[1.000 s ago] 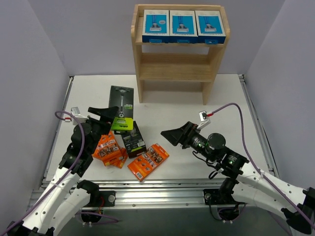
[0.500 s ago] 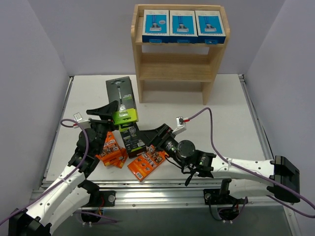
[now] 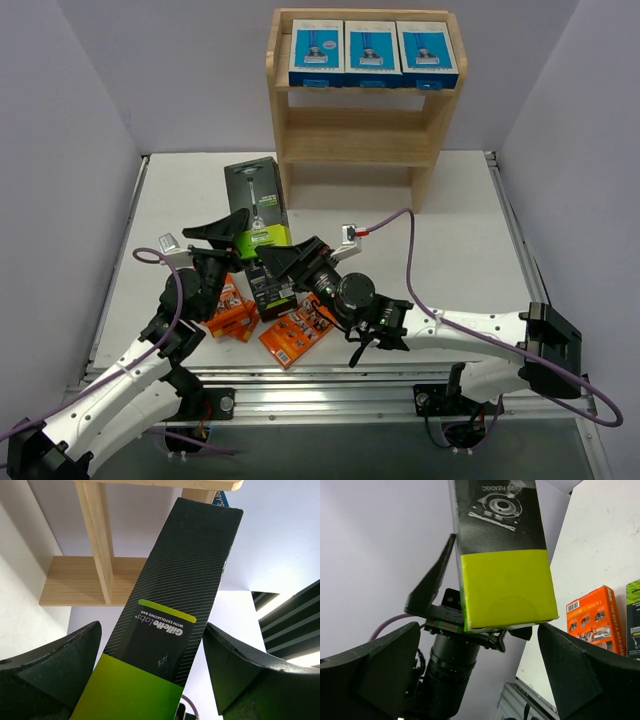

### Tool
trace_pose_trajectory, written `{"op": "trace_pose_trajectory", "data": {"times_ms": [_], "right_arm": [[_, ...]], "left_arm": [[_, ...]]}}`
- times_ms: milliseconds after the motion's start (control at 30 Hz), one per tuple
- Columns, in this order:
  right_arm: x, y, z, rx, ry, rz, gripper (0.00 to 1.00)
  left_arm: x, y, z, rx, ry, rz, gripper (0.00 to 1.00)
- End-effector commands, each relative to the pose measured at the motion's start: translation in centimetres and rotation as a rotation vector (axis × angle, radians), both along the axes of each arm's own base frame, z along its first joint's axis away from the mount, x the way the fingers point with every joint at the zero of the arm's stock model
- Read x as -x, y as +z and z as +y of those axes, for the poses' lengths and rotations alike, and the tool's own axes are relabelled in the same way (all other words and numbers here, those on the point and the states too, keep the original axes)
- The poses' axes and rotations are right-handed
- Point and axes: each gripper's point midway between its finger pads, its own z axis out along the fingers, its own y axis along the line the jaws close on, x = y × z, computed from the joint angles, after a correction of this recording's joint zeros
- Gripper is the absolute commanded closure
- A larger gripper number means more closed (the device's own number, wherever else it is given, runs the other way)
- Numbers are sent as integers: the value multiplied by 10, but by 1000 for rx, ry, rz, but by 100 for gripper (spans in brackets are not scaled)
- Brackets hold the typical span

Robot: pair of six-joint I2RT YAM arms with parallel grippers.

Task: Place and organize the shaving razors onto the shelf
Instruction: Pass the shaving razor from the left arm to the right

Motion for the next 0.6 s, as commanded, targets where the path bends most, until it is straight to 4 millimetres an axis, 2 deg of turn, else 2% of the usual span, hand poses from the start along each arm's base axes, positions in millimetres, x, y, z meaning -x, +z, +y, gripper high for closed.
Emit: {"op": "trace_pose_trajectory", "data": {"times_ms": [0, 200, 267, 400, 433, 567], "right_arm": [[-3, 29, 3, -64, -40, -44, 1], [-6, 21, 5, 5, -111, -55, 2], [-6, 21, 5, 26, -132, -71, 5], [-7, 24, 3, 17, -176, -88, 16], [-7, 26, 4, 12, -176, -94, 21], [-7, 31, 10, 16, -186, -111, 28]], "left_arm": [[18, 76, 13, 196, 1, -153, 98], [22, 84, 13, 227, -9, -151, 98], [22, 84, 13, 224, -8, -140, 98], [23, 85, 14, 225, -3, -135, 98], [23, 83, 14, 223, -3, -128, 98], [21, 74, 9, 241, -20, -114, 98]]}}
